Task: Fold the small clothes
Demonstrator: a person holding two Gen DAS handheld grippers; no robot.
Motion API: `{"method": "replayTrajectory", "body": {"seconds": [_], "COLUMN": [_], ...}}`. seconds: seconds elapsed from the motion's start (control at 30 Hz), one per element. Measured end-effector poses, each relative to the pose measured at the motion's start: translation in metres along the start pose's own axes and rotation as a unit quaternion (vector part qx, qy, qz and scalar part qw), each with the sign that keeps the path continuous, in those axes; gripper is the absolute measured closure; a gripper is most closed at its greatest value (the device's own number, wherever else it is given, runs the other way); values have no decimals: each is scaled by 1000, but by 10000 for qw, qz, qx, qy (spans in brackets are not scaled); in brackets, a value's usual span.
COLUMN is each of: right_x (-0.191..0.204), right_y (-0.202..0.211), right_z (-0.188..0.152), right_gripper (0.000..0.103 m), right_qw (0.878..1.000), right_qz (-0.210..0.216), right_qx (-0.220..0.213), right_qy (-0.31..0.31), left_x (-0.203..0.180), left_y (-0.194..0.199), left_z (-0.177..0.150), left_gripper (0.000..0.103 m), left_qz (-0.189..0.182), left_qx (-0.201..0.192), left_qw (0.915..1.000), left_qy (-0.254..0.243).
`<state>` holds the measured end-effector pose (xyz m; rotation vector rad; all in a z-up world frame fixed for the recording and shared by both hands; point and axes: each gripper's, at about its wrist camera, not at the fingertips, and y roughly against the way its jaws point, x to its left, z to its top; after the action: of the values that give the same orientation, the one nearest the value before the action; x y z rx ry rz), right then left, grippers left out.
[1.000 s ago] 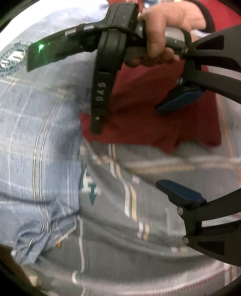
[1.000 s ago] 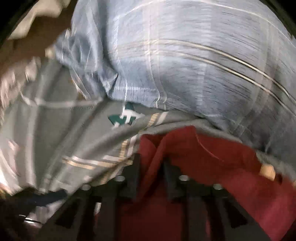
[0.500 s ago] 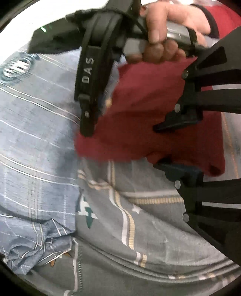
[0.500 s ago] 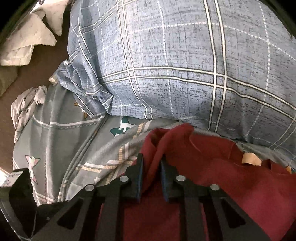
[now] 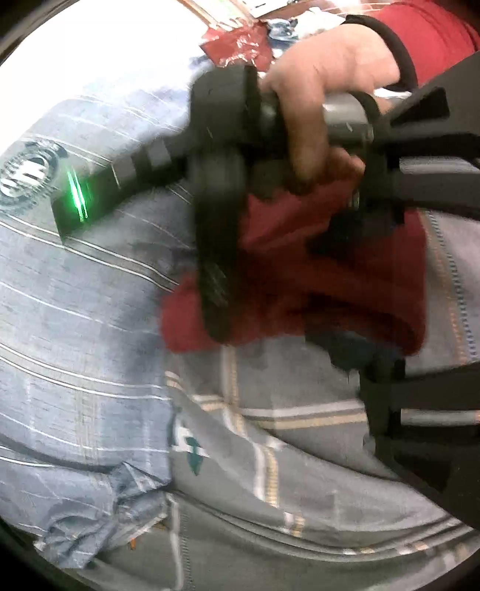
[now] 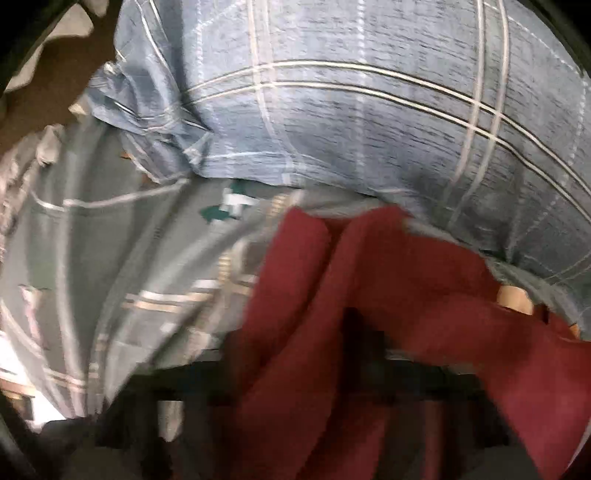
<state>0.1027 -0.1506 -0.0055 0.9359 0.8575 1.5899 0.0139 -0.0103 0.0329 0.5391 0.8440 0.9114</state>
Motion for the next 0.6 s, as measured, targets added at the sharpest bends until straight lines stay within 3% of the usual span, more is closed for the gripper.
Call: {"method": "replayTrajectory", "body": {"seconds": [0.07,0.17,0.23,0.27,0.3,0.4,0.6], "right_x": [-11,-25,-30,-31,-34,-46,-93], "right_y": [8,28,41,45,51,73,130], "right_z": [-4,-10,-13,-14,-16,-21,-51], "right_gripper": [78,79,79,80,80,80,81], "right_qw": [9993,9971,9959,9955,9948,9912,9795], "right_qz": [245,480,553,573,611,798,1196], "right_qx": [-191,-483,-601,-639,-701,-892,-1303], "right_qy": [-184,-344,-386,-394,-423,-563,-963], "left_x": [-3,-12,-20,-24,-31,-53,-124], "left_y": [4,1,0,2,7,28,40], "left_z": [-4,-4,-5,-7,-9,-16,-24], "left_gripper": [32,34,43,64,74,82,84], "left_qz": [116,170,129,70,19,-231,-483], "left_qx": [-69,-155,-238,-286,-337,-637,-765], "left_qw": [9999,9997,9996,9995,9992,9971,9913], "left_qy": [-30,-88,-105,-140,-220,-333,-957]}}
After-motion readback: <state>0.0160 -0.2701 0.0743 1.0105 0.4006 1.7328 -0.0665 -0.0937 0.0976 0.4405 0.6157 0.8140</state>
